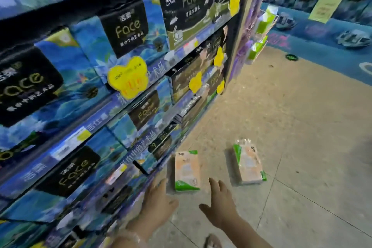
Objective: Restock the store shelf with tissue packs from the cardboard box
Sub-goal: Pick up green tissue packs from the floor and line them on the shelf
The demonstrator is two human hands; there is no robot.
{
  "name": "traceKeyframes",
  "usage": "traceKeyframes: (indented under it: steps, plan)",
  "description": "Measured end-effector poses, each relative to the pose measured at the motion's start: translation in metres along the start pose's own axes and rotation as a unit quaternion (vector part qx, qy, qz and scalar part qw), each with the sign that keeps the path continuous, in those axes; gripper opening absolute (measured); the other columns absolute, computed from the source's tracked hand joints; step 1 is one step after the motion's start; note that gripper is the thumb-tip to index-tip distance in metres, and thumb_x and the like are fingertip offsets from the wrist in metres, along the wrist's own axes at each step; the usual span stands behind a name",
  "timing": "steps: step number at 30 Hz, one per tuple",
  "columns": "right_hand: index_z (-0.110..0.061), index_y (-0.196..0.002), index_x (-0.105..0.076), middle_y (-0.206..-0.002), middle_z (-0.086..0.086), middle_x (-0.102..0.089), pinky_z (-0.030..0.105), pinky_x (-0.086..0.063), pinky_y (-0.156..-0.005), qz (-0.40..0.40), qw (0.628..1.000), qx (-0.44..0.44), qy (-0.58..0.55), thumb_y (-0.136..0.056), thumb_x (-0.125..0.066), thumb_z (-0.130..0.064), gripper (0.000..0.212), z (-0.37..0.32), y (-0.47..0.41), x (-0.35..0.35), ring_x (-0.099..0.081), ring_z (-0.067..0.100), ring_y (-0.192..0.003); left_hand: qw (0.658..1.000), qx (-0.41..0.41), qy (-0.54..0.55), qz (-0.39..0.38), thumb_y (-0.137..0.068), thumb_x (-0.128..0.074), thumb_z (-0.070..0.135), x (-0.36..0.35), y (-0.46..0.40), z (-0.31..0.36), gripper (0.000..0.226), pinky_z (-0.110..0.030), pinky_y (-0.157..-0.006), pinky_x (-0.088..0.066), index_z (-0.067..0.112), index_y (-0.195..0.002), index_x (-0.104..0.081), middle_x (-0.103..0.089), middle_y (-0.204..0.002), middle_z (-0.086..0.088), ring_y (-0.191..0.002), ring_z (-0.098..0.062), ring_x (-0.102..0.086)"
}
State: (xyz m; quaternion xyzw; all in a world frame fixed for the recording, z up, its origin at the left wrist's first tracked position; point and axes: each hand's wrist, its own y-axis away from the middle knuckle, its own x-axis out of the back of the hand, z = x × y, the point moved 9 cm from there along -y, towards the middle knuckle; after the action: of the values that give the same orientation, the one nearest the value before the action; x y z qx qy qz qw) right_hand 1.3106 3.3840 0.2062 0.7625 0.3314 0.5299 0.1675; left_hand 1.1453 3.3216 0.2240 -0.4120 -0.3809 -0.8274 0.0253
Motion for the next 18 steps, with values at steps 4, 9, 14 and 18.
traceKeyframes:
  steps: [4, 9, 14, 18]
  plan:
    - [-0.019, -0.148, -0.015, -0.152, 0.006, -0.026, 0.035, -0.027, -0.114, -0.041, 0.999, -0.027, -0.019, -0.087, -0.058, -0.043, 0.079, 0.034, -0.075, -0.018, -0.028, 0.027, -0.139, 0.998, 0.034, 0.049, -0.037, -0.090, -0.058, 0.039, -0.042, -0.078, -0.004, 0.079, -0.031, -0.116, -0.023, 0.018, -0.151, -0.012, -0.010, -0.159, 0.002, -0.146, -0.019, -0.014]
    - [-0.014, -0.147, -0.017, -0.147, 0.007, -0.032, 0.029, -0.029, -0.109, -0.077, 0.993, -0.063, -0.057, -0.089, -0.057, -0.043, 0.077, 0.079, -0.183, -0.073, -0.033, 0.025, -0.136, 0.956, 0.127, 0.253, -0.071, -0.080, -0.073, 0.015, -0.113, -0.187, -0.051, 0.075, -0.041, -0.102, -0.044, 0.011, -0.142, -0.032, -0.038, -0.147, -0.009, -0.127, -0.026, -0.048]
    - [-0.011, -0.146, -0.020, -0.149, 0.008, -0.030, 0.030, -0.030, -0.107, -0.086, 0.990, -0.070, -0.091, -0.085, -0.063, -0.045, 0.082, 0.125, -0.317, -0.150, -0.032, 0.025, -0.136, 0.938, 0.184, 0.290, -0.044, -0.079, -0.075, 0.022, -0.200, -0.317, -0.106, 0.081, -0.026, -0.088, -0.037, 0.001, -0.142, -0.028, -0.040, -0.141, -0.006, -0.125, -0.023, -0.044]
    - [-0.004, -0.147, -0.016, -0.153, 0.015, -0.026, 0.033, -0.027, -0.110, -0.079, 0.971, -0.100, -0.201, -0.077, -0.073, -0.041, 0.097, 0.165, -0.425, -0.229, -0.027, 0.029, -0.141, 0.930, 0.178, 0.317, -0.054, -0.062, -0.084, 0.046, -0.288, -0.438, -0.155, 0.109, -0.037, -0.108, -0.039, 0.011, -0.146, -0.025, -0.037, -0.149, -0.006, -0.132, -0.023, -0.044]
